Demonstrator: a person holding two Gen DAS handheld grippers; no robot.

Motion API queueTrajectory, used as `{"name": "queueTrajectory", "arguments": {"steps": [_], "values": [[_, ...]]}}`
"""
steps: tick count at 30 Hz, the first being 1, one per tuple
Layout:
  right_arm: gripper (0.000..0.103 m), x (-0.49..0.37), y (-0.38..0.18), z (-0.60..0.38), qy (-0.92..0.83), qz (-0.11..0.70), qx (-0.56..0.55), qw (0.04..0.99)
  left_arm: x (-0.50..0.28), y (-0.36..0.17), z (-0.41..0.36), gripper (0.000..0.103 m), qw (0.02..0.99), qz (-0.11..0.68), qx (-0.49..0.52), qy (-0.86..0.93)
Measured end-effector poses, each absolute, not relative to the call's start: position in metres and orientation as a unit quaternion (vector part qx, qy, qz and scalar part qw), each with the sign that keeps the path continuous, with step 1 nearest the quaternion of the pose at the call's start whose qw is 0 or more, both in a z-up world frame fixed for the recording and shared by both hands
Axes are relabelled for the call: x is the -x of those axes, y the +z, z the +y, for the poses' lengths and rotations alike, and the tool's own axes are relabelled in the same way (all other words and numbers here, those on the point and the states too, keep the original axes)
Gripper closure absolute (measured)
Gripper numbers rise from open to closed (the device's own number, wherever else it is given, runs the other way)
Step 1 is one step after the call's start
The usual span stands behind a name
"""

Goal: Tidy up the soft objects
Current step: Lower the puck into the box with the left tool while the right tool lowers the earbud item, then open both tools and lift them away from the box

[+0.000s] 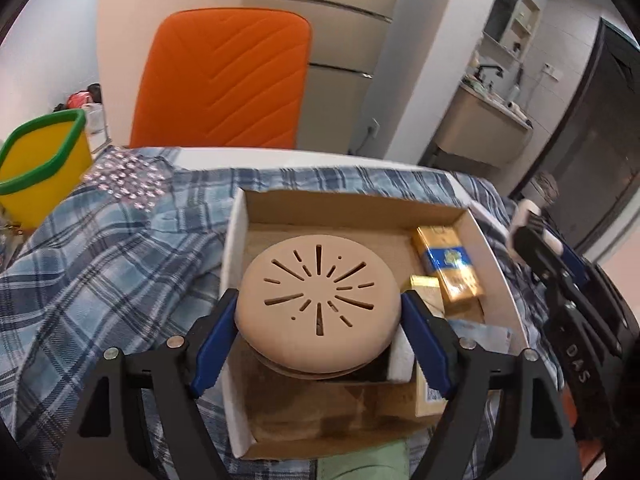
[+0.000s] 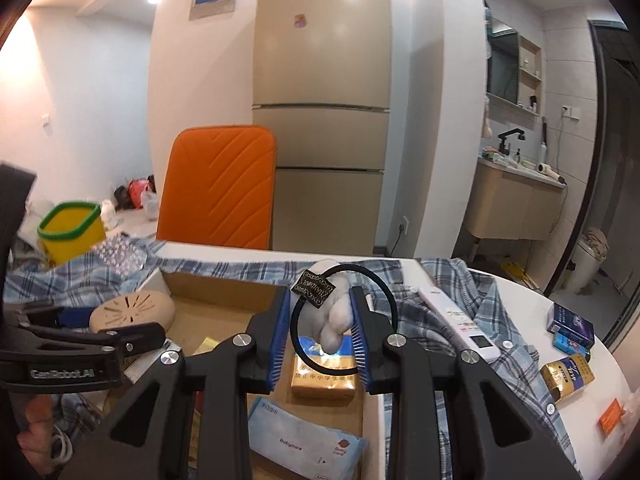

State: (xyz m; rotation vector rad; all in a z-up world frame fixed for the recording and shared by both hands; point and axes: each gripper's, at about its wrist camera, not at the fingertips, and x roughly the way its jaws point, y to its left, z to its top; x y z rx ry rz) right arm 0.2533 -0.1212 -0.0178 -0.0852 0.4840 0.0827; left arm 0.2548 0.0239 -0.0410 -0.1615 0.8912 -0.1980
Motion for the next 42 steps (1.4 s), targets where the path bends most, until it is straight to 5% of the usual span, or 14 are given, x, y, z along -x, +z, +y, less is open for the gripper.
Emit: {"name": "queueTrajectory", "arguments": {"steps": [5, 9, 22, 27, 39, 42], "values": [[0.073, -0.260, -0.025, -0.121, 0.069, 0.270, 0.026, 0.960, -0.251, -0.040, 0.015, 0.021, 0.899, 0.422, 0.059, -0.105], [0.073, -0.263, -0.026, -0.125, 0.081, 0.279, 0.003, 0.957, -0.245, -0.031, 0.013, 0.007, 0.911, 0.396, 0.050, -0.108], [0.072, -0.265, -0.028, -0.131, 0.087, 0.288, -0.006, 0.954, -0.231, -0.018, 0.015, 0.006, 0.935, 0.341, 0.035, -0.095], [0.045, -0.268, -0.031, -0.132, 0.093, 0.297, -0.017, 0.950, -0.228, -0.013, 0.018, 0.006, 0.939, 0.330, 0.036, -0.093], [0.042, -0.253, -0.008, -0.134, 0.075, 0.260, -0.001, 0.963, -0.189, 0.028, 0.020, 0.006, 0.959, 0.262, 0.036, -0.100], [0.034, -0.241, 0.006, -0.132, 0.077, 0.234, -0.001, 0.969, -0.174, 0.037, 0.021, 0.006, 0.964, 0.246, 0.038, -0.098]]}}
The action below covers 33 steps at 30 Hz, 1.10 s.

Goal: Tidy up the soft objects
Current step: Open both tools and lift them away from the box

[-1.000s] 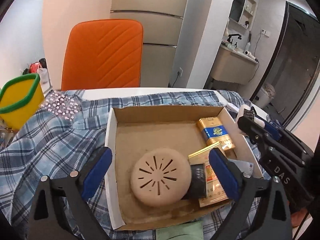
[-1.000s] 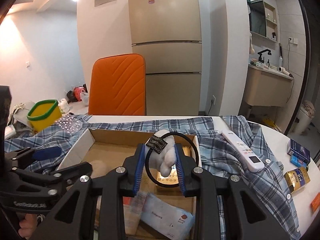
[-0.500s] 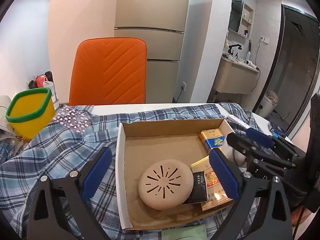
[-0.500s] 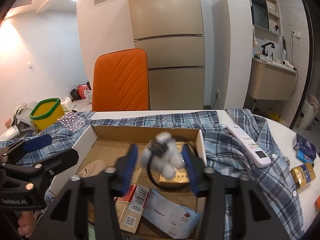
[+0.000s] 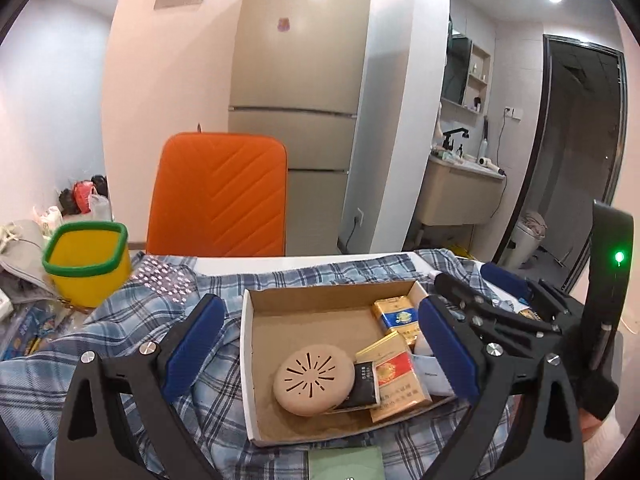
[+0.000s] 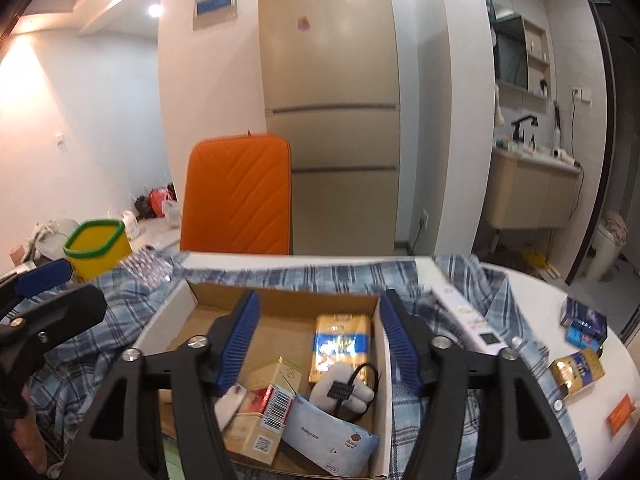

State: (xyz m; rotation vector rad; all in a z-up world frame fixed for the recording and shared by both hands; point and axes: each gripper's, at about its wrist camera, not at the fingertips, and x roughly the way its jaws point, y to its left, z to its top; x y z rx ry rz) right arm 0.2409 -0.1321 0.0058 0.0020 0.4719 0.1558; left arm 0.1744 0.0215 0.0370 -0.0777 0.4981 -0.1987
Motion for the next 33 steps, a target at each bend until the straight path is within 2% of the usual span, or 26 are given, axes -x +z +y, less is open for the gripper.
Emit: {"name": "queueTrajectory", "arguments": {"steps": [2, 4, 5, 8, 15, 18, 26, 33], "values": [[0.032, -0.235, 0.014, -0.132, 0.076, 0.219, -0.003, 0.973, -0.161, 0.043, 0.021, 0.006, 0.968, 0.232, 0.025, -0.094], [0.023, -0.228, 0.022, -0.133, 0.073, 0.209, 0.002, 0.975, -0.146, 0.049, 0.023, 0.006, 0.972, 0.218, 0.018, -0.087], [0.015, -0.225, 0.025, -0.133, 0.068, 0.203, 0.005, 0.977, -0.139, 0.052, 0.025, 0.005, 0.974, 0.210, 0.020, -0.080], [0.014, -0.209, 0.040, -0.137, 0.041, 0.179, 0.022, 0.983, -0.112, 0.060, 0.032, 0.000, 0.981, 0.179, 0.032, -0.067], [0.014, -0.155, 0.077, -0.158, 0.018, 0.147, -0.028, 0.989, -0.062, 0.067, 0.036, 0.000, 0.990, 0.125, 0.009, -0.057], [0.014, -0.127, 0.086, -0.158, 0.014, 0.141, -0.026, 0.990, -0.036, 0.060, 0.042, 0.000, 0.997, 0.078, 0.011, -0.012], [0.013, -0.077, 0.083, -0.138, 0.034, 0.132, -0.033, 0.990, -0.021, 0.030, 0.057, 0.000, 0.996, 0.085, 0.013, -0.017], [0.013, -0.081, 0.061, -0.110, 0.022, 0.164, -0.014, 0.986, -0.021, 0.012, 0.062, 0.000, 0.990, 0.124, 0.029, -0.065]]}}
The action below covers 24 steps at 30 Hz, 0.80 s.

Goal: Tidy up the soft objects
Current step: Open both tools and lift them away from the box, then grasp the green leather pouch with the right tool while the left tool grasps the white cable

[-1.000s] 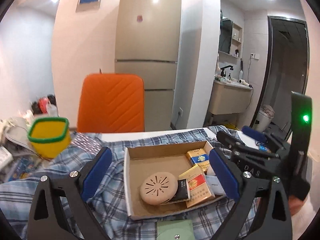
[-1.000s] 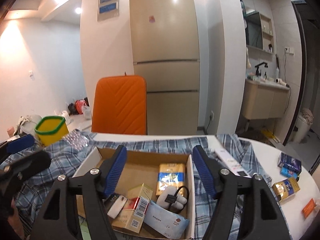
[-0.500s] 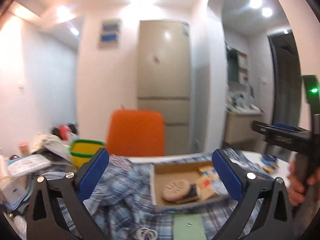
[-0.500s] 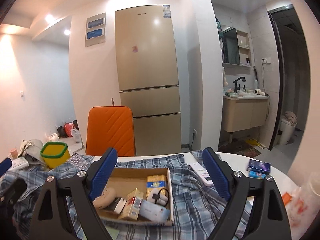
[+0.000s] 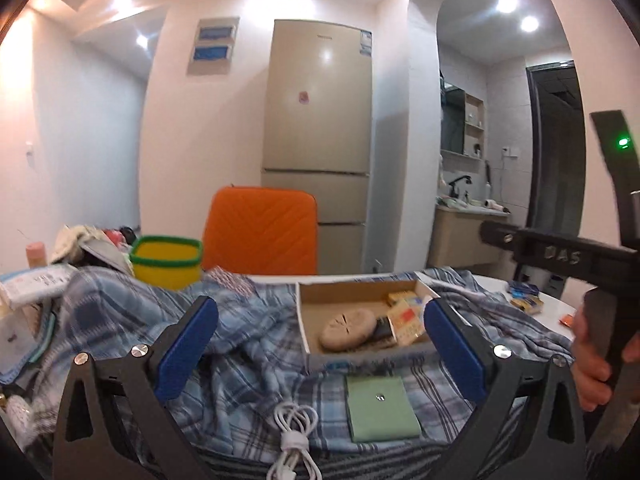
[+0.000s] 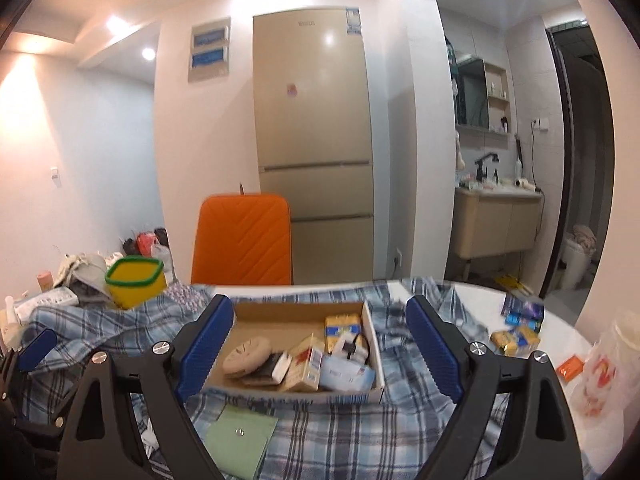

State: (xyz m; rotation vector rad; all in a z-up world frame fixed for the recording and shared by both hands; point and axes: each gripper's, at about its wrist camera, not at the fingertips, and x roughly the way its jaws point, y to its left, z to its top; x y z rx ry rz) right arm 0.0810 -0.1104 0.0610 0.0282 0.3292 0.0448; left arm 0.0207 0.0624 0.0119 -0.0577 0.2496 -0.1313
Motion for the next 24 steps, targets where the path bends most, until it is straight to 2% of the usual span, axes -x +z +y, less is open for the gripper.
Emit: {"name": "queueTrajectory", "arguments": {"steps": [12, 19, 20, 23, 24], "values": [[0.013, -0.120, 0.008, -0.113, -0.002, 0.313, -0.044, 0.949, -0.043, -0.007, 0.079, 0.000, 0.975, 0.198, 0.081, -0.058], [0.013, -0.131, -0.029, -0.094, 0.046, 0.409, -0.048, 0.910, -0.035, -0.001, 0.085, 0.000, 0.979, 0.176, 0.085, -0.052], [0.013, -0.132, -0.034, -0.090, 0.055, 0.423, -0.049, 0.903, -0.034, 0.000, 0.087, 0.001, 0.980, 0.173, 0.089, -0.048], [0.013, -0.137, -0.049, -0.077, 0.071, 0.459, -0.053, 0.884, -0.036, 0.000, 0.094, 0.016, 0.976, 0.181, 0.106, -0.051], [0.013, -0.138, -0.052, -0.072, 0.073, 0.464, -0.051, 0.881, -0.037, 0.000, 0.096, 0.016, 0.975, 0.186, 0.111, -0.050]]}}
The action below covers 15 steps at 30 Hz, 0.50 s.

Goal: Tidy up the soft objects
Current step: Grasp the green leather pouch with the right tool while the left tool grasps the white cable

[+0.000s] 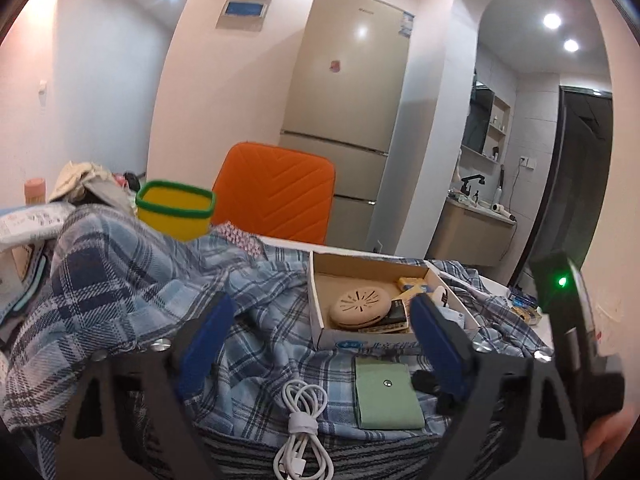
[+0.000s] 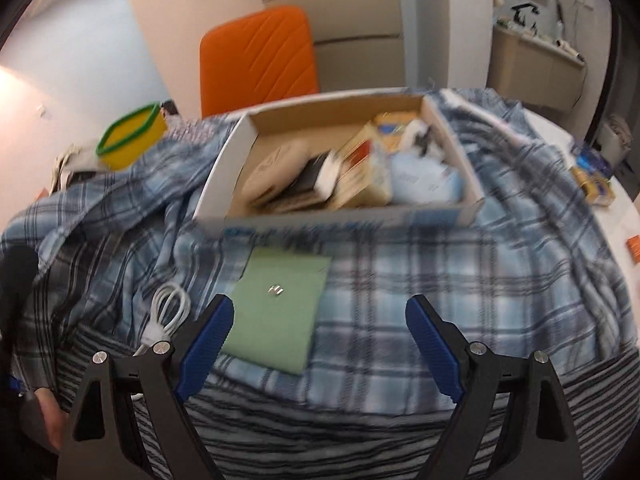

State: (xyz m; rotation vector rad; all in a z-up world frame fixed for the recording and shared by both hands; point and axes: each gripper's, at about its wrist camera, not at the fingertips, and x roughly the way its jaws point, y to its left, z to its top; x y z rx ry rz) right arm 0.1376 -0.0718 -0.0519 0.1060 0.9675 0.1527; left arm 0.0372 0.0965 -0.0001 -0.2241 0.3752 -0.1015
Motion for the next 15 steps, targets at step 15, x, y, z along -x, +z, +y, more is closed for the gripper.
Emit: {"name": "queueTrajectory", "arguments": {"steps": [15], "values": [[0.022, -0.159, -0.090, -0.016, 0.080, 0.535, -0.012, 0.841, -0.049, -0.009, 0.103, 0.044, 0.964, 0.230, 0.130, -0.040]]}}
